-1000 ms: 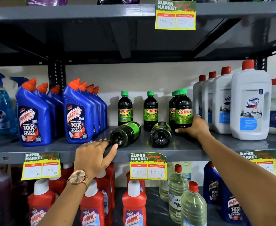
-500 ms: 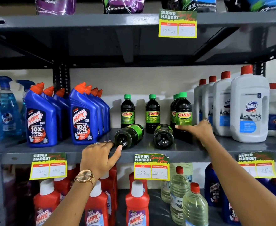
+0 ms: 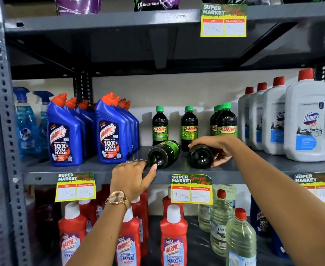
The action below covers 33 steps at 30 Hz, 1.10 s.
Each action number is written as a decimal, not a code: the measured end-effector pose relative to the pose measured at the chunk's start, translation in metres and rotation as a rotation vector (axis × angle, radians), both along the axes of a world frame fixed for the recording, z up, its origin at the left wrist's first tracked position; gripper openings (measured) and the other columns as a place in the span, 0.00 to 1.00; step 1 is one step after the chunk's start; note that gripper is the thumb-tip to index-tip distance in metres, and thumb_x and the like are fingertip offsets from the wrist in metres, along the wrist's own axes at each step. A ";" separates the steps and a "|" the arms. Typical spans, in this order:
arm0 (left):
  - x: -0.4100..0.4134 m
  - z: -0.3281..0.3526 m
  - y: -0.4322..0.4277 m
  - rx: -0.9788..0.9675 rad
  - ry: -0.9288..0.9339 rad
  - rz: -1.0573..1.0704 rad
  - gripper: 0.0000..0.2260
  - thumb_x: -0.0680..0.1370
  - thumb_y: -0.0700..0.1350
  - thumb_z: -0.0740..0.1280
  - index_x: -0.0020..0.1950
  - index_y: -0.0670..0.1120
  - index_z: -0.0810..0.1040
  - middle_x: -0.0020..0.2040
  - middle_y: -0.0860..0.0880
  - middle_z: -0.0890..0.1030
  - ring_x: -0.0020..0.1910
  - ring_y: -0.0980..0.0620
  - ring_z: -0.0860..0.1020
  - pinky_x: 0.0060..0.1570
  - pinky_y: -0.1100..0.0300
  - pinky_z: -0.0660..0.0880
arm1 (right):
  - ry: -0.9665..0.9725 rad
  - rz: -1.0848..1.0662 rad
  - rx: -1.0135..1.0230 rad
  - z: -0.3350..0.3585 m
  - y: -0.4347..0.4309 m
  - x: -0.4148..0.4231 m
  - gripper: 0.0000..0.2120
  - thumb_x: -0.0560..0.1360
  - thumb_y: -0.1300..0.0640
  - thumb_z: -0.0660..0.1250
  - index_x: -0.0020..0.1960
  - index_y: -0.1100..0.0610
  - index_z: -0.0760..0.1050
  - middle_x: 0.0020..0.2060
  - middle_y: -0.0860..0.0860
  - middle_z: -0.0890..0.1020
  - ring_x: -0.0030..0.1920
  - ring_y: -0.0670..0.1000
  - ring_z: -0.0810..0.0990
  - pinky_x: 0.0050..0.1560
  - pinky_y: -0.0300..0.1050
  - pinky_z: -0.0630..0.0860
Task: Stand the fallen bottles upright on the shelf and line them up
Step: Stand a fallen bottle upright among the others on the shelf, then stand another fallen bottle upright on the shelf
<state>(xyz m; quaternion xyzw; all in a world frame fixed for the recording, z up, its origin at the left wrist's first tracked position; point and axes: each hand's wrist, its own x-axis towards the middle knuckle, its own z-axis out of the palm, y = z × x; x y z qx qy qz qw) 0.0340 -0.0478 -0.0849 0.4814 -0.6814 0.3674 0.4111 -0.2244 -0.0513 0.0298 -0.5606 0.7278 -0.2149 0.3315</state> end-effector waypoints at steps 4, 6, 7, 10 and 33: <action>0.000 0.000 0.001 -0.013 -0.002 0.000 0.25 0.76 0.62 0.51 0.33 0.49 0.79 0.27 0.51 0.80 0.27 0.49 0.78 0.27 0.62 0.65 | -0.245 0.015 -0.277 -0.029 -0.003 -0.007 0.28 0.65 0.34 0.68 0.52 0.56 0.76 0.44 0.55 0.81 0.44 0.52 0.80 0.35 0.40 0.76; 0.001 0.000 0.001 -0.014 0.000 -0.010 0.25 0.76 0.62 0.51 0.32 0.49 0.78 0.27 0.51 0.80 0.27 0.49 0.78 0.27 0.61 0.66 | -0.310 0.028 -0.442 -0.036 -0.005 -0.008 0.29 0.65 0.34 0.68 0.53 0.57 0.78 0.43 0.55 0.84 0.42 0.53 0.82 0.36 0.41 0.77; 0.001 0.000 0.001 -0.011 0.000 -0.015 0.25 0.76 0.62 0.51 0.33 0.48 0.78 0.27 0.51 0.80 0.27 0.49 0.78 0.27 0.61 0.67 | -0.306 0.023 -0.526 -0.037 -0.007 -0.007 0.31 0.64 0.33 0.68 0.52 0.59 0.79 0.42 0.55 0.85 0.42 0.54 0.83 0.38 0.42 0.78; 0.001 0.000 0.000 -0.011 0.001 -0.011 0.25 0.76 0.62 0.52 0.32 0.48 0.78 0.27 0.51 0.80 0.27 0.49 0.78 0.27 0.60 0.68 | -0.244 -0.025 -0.744 -0.038 -0.013 0.003 0.29 0.64 0.37 0.71 0.49 0.61 0.77 0.41 0.53 0.82 0.39 0.52 0.80 0.35 0.42 0.74; 0.000 0.000 0.001 -0.017 -0.003 -0.009 0.24 0.76 0.61 0.52 0.32 0.48 0.78 0.27 0.51 0.79 0.27 0.49 0.78 0.28 0.61 0.67 | -0.065 -0.164 -0.792 -0.047 -0.050 0.022 0.37 0.61 0.45 0.78 0.61 0.63 0.71 0.54 0.57 0.79 0.53 0.58 0.79 0.54 0.55 0.78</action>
